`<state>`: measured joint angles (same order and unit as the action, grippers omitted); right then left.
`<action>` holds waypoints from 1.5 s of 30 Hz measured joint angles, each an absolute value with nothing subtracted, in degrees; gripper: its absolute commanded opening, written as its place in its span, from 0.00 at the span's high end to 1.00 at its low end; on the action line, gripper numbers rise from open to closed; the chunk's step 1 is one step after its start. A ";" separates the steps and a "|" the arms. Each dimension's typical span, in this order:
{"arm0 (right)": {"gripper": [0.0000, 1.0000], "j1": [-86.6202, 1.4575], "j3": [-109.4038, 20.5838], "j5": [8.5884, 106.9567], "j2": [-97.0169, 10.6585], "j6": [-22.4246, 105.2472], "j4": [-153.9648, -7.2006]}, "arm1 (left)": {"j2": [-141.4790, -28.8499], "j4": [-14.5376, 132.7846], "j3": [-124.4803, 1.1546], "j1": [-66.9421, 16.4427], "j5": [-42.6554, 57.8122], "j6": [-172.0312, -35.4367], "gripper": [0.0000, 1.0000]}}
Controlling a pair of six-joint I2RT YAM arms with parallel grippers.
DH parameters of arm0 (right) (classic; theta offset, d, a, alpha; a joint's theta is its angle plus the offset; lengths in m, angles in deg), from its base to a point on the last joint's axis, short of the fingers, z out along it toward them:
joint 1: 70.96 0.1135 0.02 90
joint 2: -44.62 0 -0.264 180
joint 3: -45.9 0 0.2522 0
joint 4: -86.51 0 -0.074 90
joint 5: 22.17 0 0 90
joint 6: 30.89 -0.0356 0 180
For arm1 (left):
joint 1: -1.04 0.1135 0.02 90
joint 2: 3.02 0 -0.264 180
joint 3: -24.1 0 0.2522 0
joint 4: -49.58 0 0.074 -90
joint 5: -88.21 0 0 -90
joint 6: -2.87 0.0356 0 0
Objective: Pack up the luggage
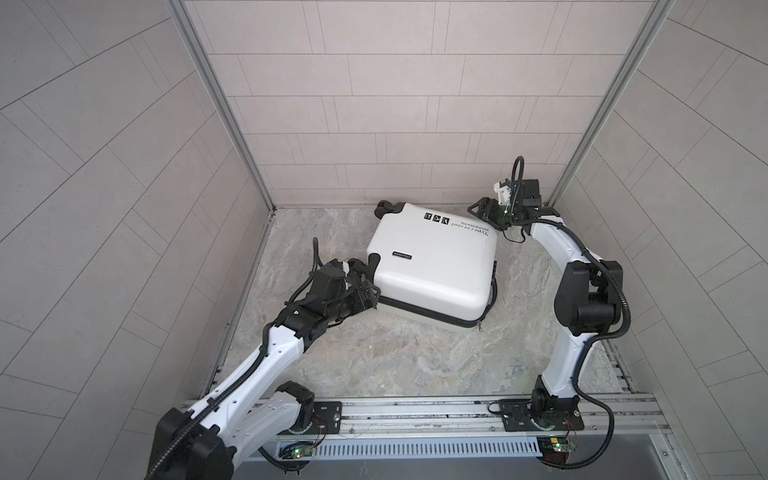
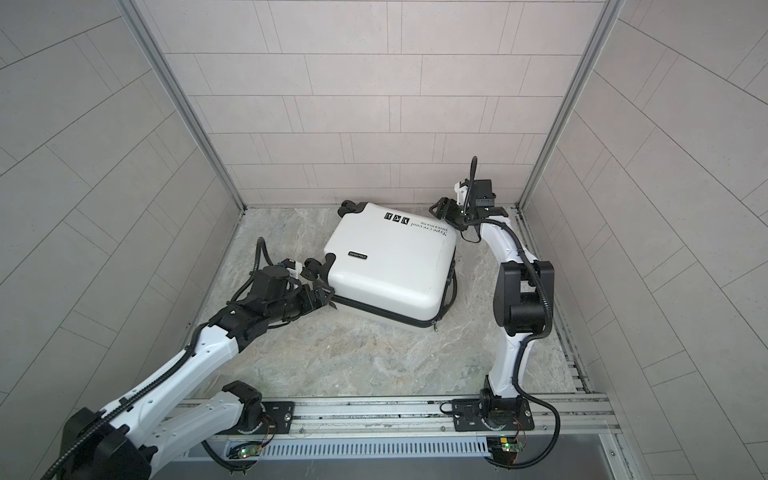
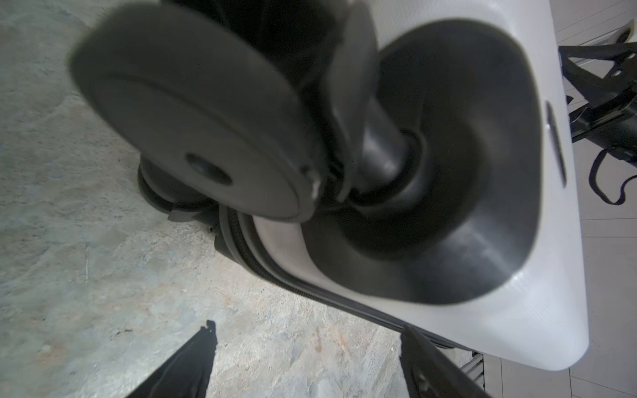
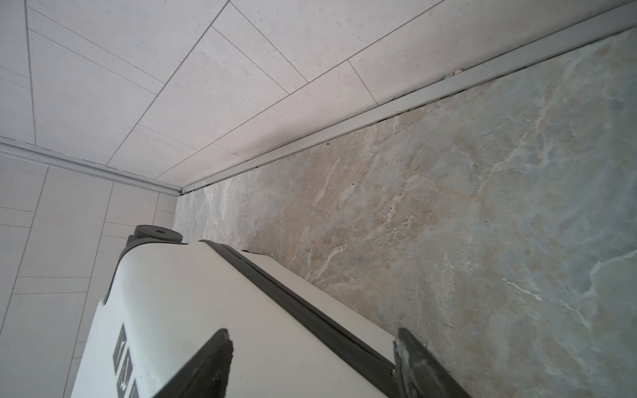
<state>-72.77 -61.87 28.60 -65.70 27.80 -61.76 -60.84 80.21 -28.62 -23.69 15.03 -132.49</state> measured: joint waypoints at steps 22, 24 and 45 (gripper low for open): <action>0.23 -68.57 -33.48 31.29 -41.11 28.41 -68.53 | -88.82 81.30 -49.65 -13.53 14.30 -123.38 0.11; 0.22 -67.24 -30.97 32.34 -38.27 28.22 -68.31 | -92.71 80.93 -53.01 -13.11 13.96 -122.92 0.11; 0.14 -61.60 -24.00 41.17 -25.99 26.80 -60.97 | -106.79 71.99 -68.77 -13.62 17.36 -119.73 0.11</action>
